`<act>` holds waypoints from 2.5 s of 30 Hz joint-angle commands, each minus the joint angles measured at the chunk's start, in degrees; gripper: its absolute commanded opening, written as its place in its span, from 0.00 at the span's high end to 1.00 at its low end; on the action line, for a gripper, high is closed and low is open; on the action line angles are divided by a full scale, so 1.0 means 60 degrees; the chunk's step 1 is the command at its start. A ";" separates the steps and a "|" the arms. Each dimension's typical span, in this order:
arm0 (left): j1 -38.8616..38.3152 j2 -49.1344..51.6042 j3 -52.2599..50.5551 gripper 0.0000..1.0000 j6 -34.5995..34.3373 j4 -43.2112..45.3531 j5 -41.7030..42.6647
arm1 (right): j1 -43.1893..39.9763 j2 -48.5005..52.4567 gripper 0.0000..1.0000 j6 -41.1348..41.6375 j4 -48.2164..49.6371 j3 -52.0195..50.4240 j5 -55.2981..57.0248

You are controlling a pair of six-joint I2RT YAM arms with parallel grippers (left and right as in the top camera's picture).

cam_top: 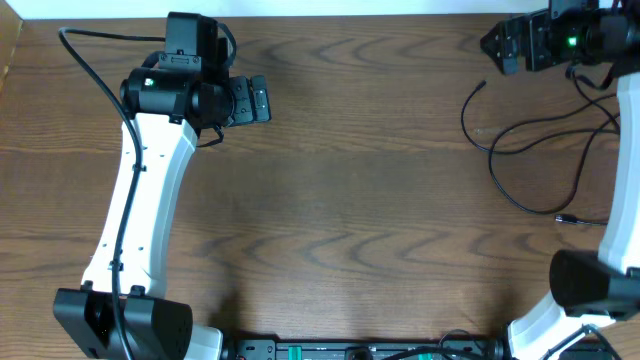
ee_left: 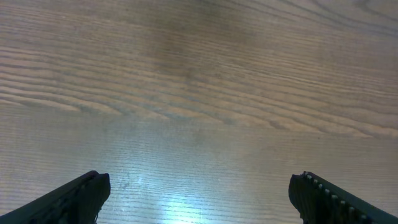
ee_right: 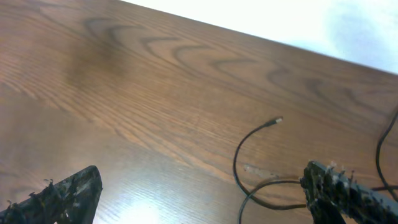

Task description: Untangle cables

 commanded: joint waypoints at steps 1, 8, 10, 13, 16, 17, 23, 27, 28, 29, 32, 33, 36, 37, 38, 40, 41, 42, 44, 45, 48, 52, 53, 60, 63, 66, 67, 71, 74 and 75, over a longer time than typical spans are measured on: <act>-0.0036 0.0062 -0.0087 0.02 0.0025 -0.0015 0.0018 | 0.0029 -0.0954 0.01 -0.0109 -0.0178 0.0004 0.0062; -0.0036 0.0062 -0.0087 0.02 0.0025 -0.0015 0.0018 | 0.0025 -0.2415 0.01 -0.0124 -0.0543 0.0004 0.0120; -0.0036 0.0062 -0.0087 0.02 0.0025 -0.0018 0.0018 | 0.0025 -0.2707 0.01 -0.0120 -0.0645 0.0004 0.0758; -0.0036 0.0062 -0.0087 0.02 0.0025 -0.0018 0.0018 | 0.0025 -0.3100 0.01 -0.0117 -0.0794 0.0004 0.1151; -0.0036 0.0062 -0.0087 0.02 0.0025 -0.0018 0.0018 | 0.0025 -0.3337 0.01 -0.0117 -0.0940 0.0004 0.1151; -0.0036 0.0062 -0.0087 0.02 0.0025 -0.0018 0.0018 | 0.0025 -0.3395 0.01 -0.0117 -0.1096 0.0004 0.1151; -0.0036 0.0062 -0.0087 0.02 0.0025 -0.0015 0.0018 | 0.0025 -0.3370 0.01 -0.0175 -0.1508 -0.0018 0.1224; -0.0036 0.0062 -0.0087 0.02 0.0025 -0.0018 0.0018 | 0.0098 -0.3493 0.01 -0.0237 -0.0798 -0.0579 0.1311; -0.0036 0.0062 -0.0087 0.02 0.0025 -0.0018 0.0018 | 0.0157 -0.3643 0.01 -0.0233 -0.0444 -0.0929 0.1319; -0.0036 0.0062 -0.0087 0.02 0.0025 -0.0018 0.0018 | 0.0229 -0.3803 0.01 -0.0237 -0.0084 -0.1300 0.1330; -0.0036 0.0062 -0.0087 0.02 0.0025 -0.0018 0.0018 | 0.0539 -0.4801 0.01 -0.0288 0.1843 -0.3453 0.1515; -0.0036 0.0062 -0.0087 0.02 0.0025 -0.0015 0.0018 | 0.0619 -0.5129 0.01 -0.0288 0.2426 -0.4153 0.1570; -0.0036 0.0062 -0.0087 0.02 0.0025 -0.0018 0.0018 | 0.0820 -0.6269 0.01 -0.0135 0.4320 -0.6499 0.1741; -0.0036 0.0062 -0.0087 0.02 0.0025 -0.0015 0.0018 | 0.0874 -0.6626 0.01 0.0040 0.4852 -0.7184 0.1836; -0.0036 0.0062 -0.0087 0.02 0.0025 -0.0018 0.0018 | 0.0929 -0.7060 0.01 0.0317 0.5457 -0.7996 0.2018; -0.0036 0.0062 -0.0087 0.02 0.0025 -0.0018 0.0018 | 0.1031 -0.7876 0.01 0.0991 0.6543 -0.9511 0.2433; -0.0036 0.0062 -0.0087 0.02 0.0025 -0.0018 0.0018 | 0.1082 -0.8258 0.01 0.1293 0.7067 -1.0255 0.2656; -0.0036 0.0062 -0.0087 0.02 0.0025 -0.0018 0.0018 | 0.1137 -0.8633 0.01 0.1526 0.7552 -1.0943 0.2841; -0.0036 0.0062 -0.0087 0.02 0.0025 -0.0018 0.0018 | 0.1290 -0.9613 0.01 0.1898 0.8848 -1.2713 0.3231; -0.0036 0.0062 -0.0087 0.02 0.0025 -0.0018 0.0018 | 0.1344 -0.9974 0.01 0.1982 0.9351 -1.3358 0.3333; -0.0036 0.0062 -0.0087 0.02 0.0025 -0.0018 0.0018 | 0.1504 -1.1409 0.01 0.2004 1.1384 -1.5832 0.3406; -0.0036 0.0062 -0.0087 0.02 0.0025 -0.0015 0.0018 | 0.1628 -1.2852 0.01 0.2004 1.3260 -1.8130 0.3468; -0.0036 0.0062 -0.0087 0.02 0.0025 -0.0018 0.0018 | 0.1661 -1.3187 0.01 0.2007 1.3548 -1.8567 0.3512; -0.0036 0.0062 -0.0087 0.02 0.0025 -0.0018 0.0018 | 0.1931 -1.5529 0.01 0.2007 1.3868 -2.0578 0.3905; -0.0036 0.0062 -0.0087 0.02 0.0025 -0.0018 0.0018 | 0.1931 -1.6207 0.01 0.2007 1.3865 -2.1117 0.3901; -0.0036 0.0062 -0.0087 0.02 0.0025 -0.0015 0.0018 | 0.1931 -1.6844 0.01 0.2095 1.3865 -2.1737 0.3898; -0.0036 0.0062 -0.0087 0.02 0.0025 -0.0018 0.0018 | 0.1931 -1.6961 0.01 0.2113 1.3865 -2.1857 0.3901; -0.0036 0.0062 -0.0087 0.02 0.0025 -0.0015 0.0018 | 0.1927 -1.7358 0.01 0.2142 1.3100 -2.1933 0.3909; -0.0036 0.0062 -0.0087 0.02 0.0025 -0.0018 0.0018 | 0.1927 -1.7358 0.01 0.2142 1.2466 -2.1933 0.3942; -0.0036 0.0062 -0.0087 0.02 0.0025 -0.0018 0.0018 | 0.1931 -1.7358 0.01 0.2146 1.2171 -2.1933 0.3905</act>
